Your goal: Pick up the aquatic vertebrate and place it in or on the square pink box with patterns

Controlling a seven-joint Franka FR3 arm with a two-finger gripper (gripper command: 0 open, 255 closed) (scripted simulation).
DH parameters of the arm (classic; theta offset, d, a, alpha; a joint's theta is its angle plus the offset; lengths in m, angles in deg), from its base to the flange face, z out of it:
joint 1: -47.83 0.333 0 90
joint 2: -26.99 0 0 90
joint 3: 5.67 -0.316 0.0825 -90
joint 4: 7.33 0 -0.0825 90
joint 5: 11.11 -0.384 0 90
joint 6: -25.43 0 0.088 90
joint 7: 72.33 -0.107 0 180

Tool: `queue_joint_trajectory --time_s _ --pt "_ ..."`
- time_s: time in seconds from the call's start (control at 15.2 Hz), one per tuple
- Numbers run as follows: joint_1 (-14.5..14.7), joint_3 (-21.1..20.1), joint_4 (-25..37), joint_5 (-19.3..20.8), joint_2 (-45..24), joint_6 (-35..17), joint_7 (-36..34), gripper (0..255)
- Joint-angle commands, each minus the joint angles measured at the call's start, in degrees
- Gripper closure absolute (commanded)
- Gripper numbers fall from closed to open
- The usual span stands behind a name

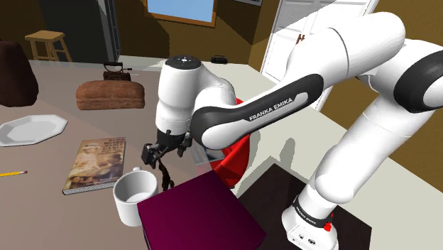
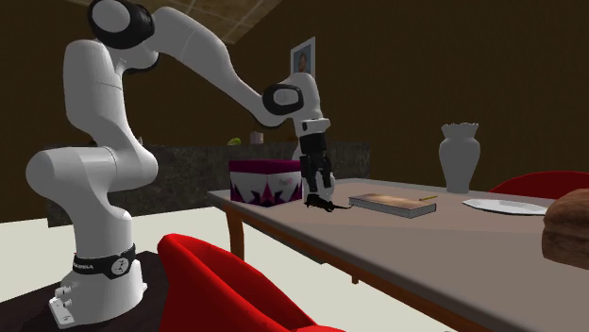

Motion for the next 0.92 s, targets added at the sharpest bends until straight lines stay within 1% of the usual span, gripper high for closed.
queue_joint_trajectory --time_s 0.0,0.26,0.79,0.86 --pt "-0.2 -0.2 -0.2 1.4 -1.5 -1.3 -1.0 0" --pt "-0.6 -0.4 -1.1 4.6 -4.5 -4.3 -3.3 0" --pt "-0.5 -0.4 -1.1 4.6 -4.5 -4.3 -3.3 0" --pt "-0.5 -0.4 -1.1 4.6 -4.5 -4.3 -3.3 255"
